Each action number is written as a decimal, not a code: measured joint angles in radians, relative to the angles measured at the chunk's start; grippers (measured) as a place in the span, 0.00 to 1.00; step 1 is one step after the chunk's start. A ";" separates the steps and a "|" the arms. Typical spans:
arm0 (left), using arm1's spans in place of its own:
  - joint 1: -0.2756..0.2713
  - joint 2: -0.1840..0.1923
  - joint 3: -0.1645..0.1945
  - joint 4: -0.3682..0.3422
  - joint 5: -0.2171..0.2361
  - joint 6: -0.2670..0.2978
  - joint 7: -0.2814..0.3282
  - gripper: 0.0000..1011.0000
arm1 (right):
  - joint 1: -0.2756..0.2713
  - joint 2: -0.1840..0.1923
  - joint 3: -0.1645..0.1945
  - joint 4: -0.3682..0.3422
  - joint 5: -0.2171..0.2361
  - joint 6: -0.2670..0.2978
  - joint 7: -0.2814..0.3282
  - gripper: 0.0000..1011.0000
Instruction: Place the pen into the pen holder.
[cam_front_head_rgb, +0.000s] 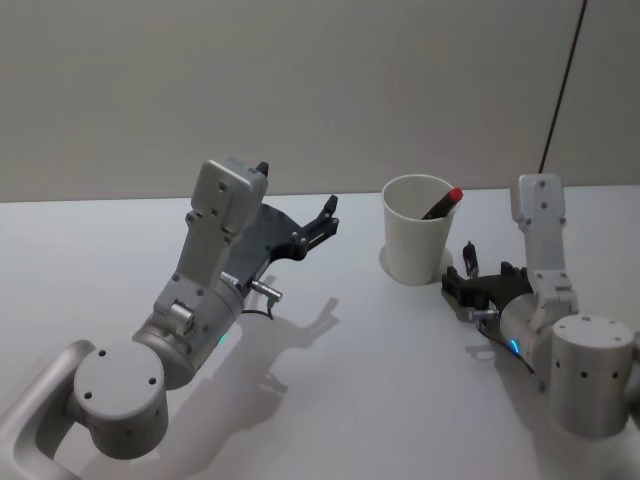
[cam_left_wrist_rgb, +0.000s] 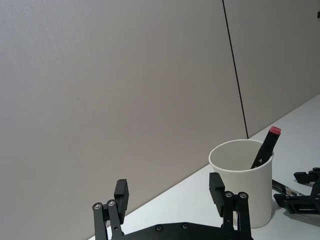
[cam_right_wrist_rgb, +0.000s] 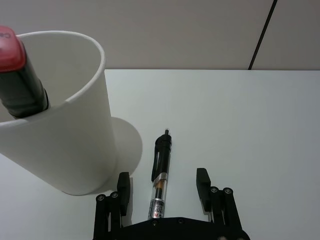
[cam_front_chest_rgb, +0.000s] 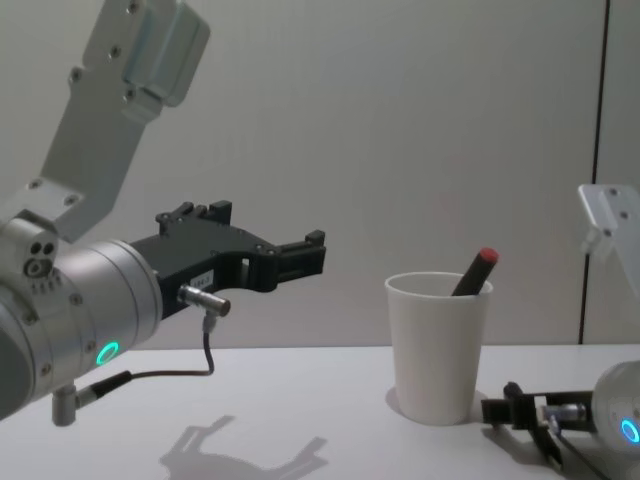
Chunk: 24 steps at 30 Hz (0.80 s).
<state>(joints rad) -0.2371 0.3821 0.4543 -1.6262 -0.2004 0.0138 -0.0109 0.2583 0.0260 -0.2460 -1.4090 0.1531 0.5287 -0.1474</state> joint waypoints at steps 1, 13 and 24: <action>0.000 0.000 0.000 0.000 0.000 0.000 0.000 0.99 | 0.000 0.000 0.000 0.000 0.000 0.000 0.000 0.81; 0.000 0.000 0.000 0.000 0.000 0.000 0.000 0.99 | -0.011 0.003 0.004 -0.003 0.002 -0.037 0.016 0.73; 0.000 0.000 0.000 0.000 0.000 0.000 0.000 0.99 | -0.019 0.001 0.003 -0.015 0.006 -0.056 0.025 0.44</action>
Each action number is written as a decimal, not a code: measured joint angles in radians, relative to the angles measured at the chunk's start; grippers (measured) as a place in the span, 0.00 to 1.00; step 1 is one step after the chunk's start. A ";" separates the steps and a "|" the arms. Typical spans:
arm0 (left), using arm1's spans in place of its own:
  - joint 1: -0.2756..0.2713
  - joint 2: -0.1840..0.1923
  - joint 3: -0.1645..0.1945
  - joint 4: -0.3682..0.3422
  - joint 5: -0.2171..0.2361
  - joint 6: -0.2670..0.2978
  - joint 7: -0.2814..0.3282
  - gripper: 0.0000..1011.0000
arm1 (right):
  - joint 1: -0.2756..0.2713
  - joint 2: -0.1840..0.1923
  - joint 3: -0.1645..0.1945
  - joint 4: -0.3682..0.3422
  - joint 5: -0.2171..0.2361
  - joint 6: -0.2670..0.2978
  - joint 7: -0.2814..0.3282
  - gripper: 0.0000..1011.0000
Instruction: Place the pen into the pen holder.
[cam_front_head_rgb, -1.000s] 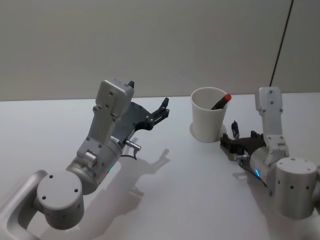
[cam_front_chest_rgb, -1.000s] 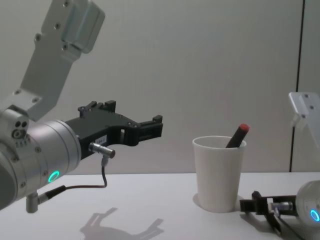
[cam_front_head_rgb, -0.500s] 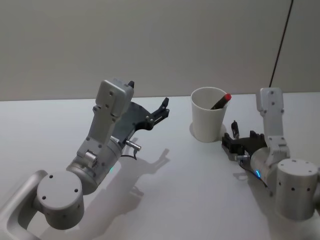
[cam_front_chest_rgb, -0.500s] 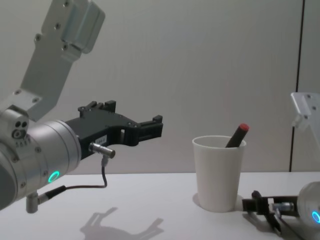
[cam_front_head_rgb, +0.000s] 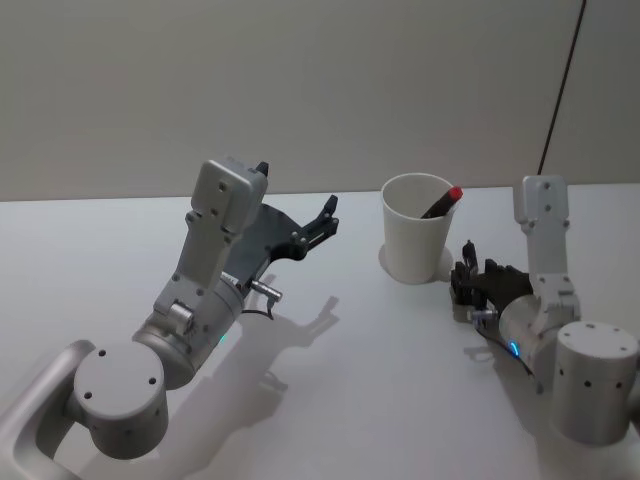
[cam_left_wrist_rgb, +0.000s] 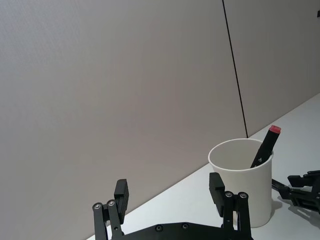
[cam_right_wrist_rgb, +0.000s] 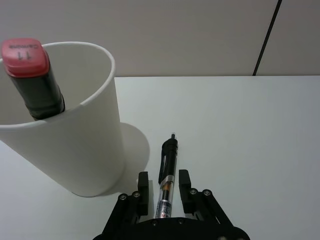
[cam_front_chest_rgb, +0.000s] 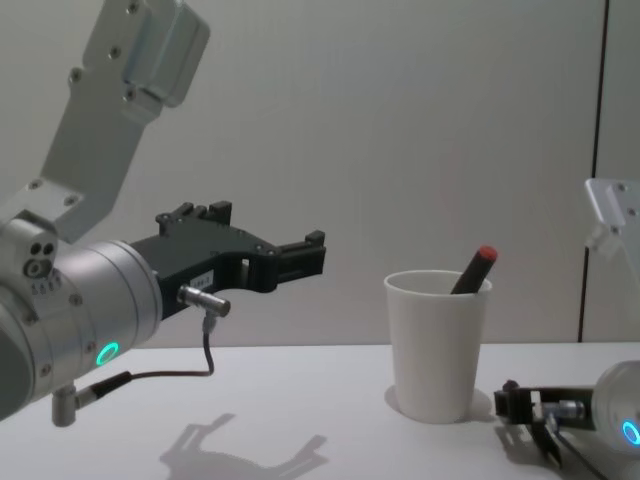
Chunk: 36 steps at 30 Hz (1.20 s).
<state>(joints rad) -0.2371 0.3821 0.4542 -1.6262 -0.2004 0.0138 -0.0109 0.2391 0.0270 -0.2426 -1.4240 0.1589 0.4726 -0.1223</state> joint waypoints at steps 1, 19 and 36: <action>0.000 0.000 0.000 0.000 0.000 0.000 0.000 0.99 | 0.000 0.000 0.000 -0.001 0.000 -0.001 0.000 0.41; 0.000 0.000 0.000 0.000 0.000 0.000 0.000 0.99 | -0.006 -0.009 0.006 -0.008 0.007 -0.006 -0.024 0.00; 0.000 0.000 0.000 0.000 0.000 0.000 0.000 0.99 | -0.007 -0.010 0.009 -0.009 0.008 -0.011 -0.026 0.00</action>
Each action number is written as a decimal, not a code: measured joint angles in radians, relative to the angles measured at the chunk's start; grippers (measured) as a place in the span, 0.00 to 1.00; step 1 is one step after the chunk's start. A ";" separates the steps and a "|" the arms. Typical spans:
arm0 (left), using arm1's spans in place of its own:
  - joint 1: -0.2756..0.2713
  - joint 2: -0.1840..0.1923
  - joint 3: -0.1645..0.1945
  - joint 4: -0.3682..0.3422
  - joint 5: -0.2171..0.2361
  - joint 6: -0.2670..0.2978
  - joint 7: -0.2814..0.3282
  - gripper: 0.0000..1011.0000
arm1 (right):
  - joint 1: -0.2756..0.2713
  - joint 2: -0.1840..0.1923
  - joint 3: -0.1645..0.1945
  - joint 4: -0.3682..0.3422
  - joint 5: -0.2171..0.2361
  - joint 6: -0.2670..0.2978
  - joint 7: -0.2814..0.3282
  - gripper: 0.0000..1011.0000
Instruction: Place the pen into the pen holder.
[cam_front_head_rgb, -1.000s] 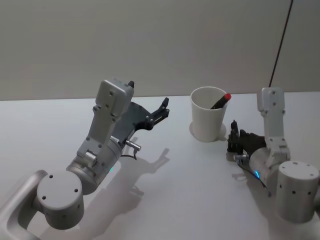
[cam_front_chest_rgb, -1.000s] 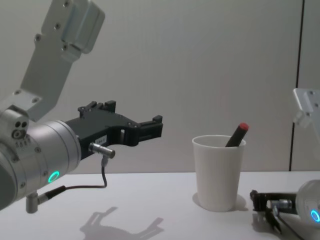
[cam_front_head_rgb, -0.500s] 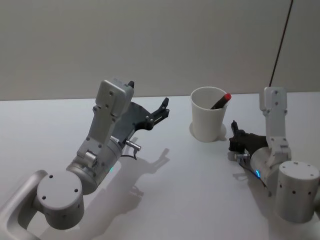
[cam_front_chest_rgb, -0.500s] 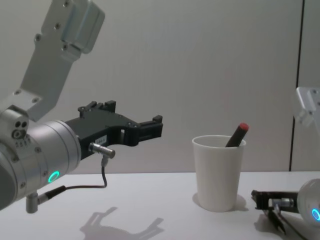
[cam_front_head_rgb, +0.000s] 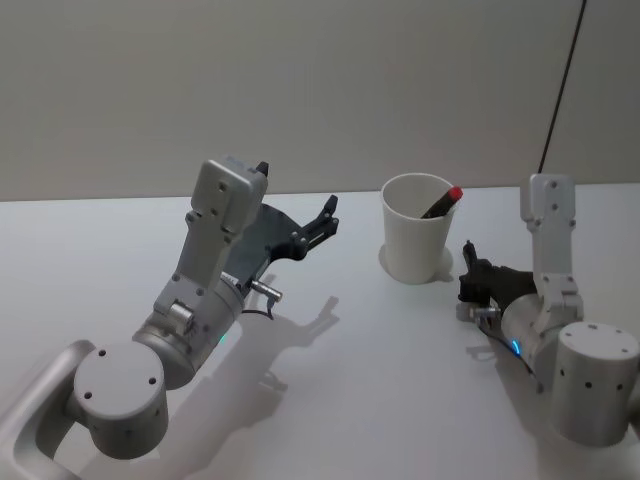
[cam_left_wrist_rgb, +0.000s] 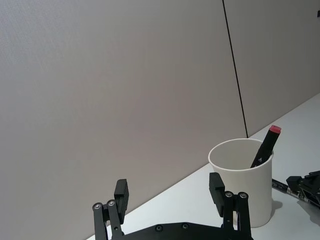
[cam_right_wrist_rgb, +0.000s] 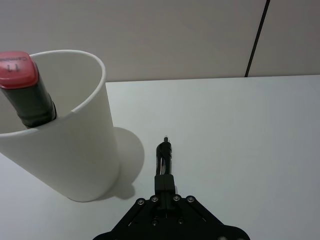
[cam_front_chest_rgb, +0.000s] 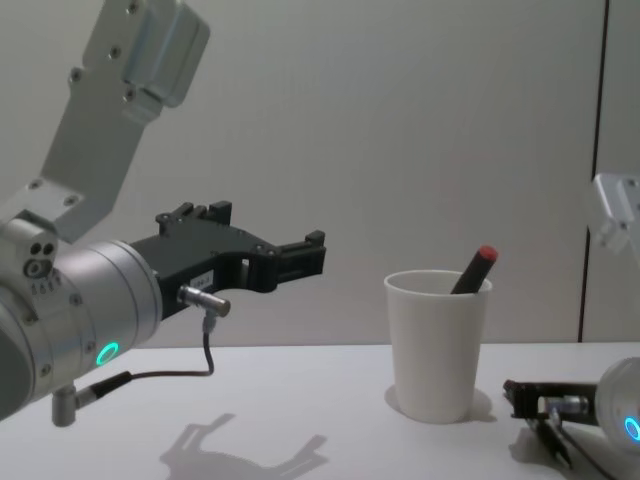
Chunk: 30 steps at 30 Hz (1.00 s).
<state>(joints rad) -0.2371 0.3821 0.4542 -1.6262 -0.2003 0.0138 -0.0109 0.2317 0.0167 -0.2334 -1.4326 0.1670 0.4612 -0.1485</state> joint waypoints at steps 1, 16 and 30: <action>0.000 0.000 0.000 0.000 0.000 0.000 0.000 0.99 | 0.000 0.000 0.000 0.000 -0.001 -0.001 0.001 0.00; 0.000 0.000 0.000 0.000 0.000 0.000 0.000 0.99 | -0.003 0.009 -0.003 -0.013 -0.067 -0.071 0.050 0.00; 0.000 0.000 0.000 0.000 0.000 0.000 0.000 0.99 | -0.014 0.024 -0.005 -0.033 -0.083 -0.102 0.070 0.00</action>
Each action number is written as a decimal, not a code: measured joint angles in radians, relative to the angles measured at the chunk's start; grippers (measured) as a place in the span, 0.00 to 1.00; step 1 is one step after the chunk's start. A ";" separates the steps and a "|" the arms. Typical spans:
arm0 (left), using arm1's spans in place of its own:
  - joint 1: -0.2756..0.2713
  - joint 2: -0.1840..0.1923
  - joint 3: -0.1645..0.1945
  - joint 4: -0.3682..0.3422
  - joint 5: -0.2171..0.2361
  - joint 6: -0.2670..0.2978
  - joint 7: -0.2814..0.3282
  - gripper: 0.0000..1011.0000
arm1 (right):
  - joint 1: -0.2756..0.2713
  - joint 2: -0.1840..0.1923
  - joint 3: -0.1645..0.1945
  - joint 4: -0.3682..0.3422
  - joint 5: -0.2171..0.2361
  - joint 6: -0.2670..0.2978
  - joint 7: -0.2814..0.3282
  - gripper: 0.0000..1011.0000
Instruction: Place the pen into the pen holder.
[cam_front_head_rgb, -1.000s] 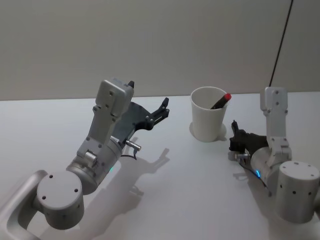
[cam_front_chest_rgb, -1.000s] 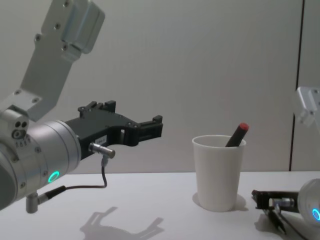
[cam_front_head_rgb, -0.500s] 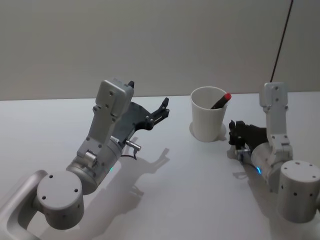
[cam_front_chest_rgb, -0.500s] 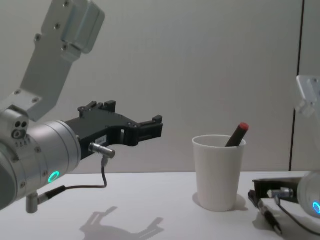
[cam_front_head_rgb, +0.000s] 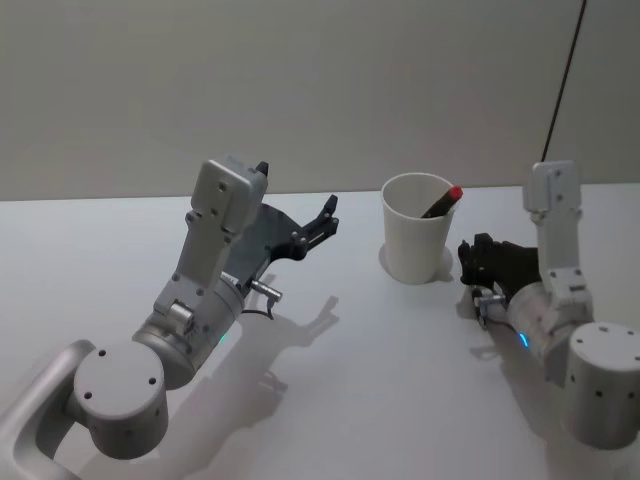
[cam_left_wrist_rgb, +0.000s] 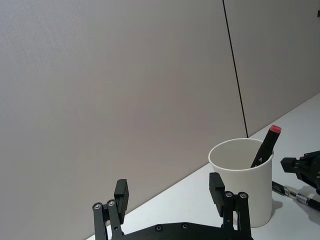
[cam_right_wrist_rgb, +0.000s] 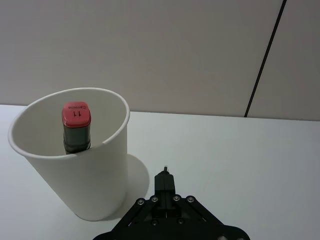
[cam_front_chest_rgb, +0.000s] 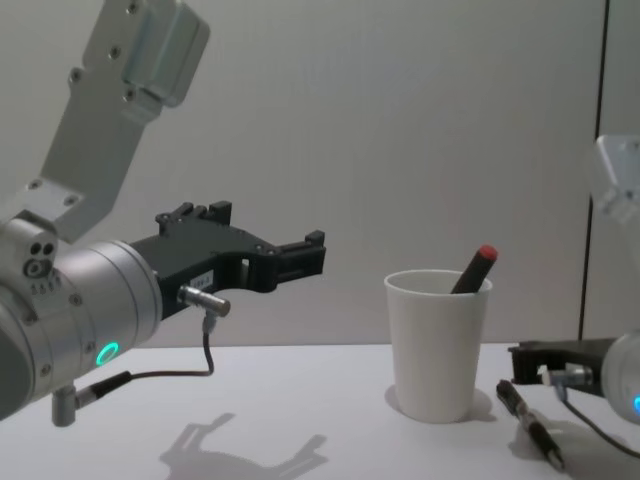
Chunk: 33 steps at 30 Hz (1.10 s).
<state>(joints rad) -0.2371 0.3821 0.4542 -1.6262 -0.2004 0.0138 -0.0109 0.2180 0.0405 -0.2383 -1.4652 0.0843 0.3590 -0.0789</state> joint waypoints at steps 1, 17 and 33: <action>0.000 0.000 0.000 0.000 0.000 0.000 0.000 0.99 | -0.003 0.003 0.000 -0.004 0.002 -0.004 0.002 0.00; 0.000 0.000 0.000 0.000 0.000 0.000 0.000 0.99 | -0.114 0.146 0.006 -0.148 0.100 -0.160 0.072 0.00; 0.000 0.000 0.000 0.000 0.000 0.000 0.000 0.99 | -0.217 0.277 0.011 -0.283 0.190 -0.304 0.136 0.43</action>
<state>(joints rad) -0.2371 0.3821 0.4542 -1.6262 -0.2004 0.0138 -0.0109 0.0009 0.3177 -0.2269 -1.7478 0.2741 0.0552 0.0573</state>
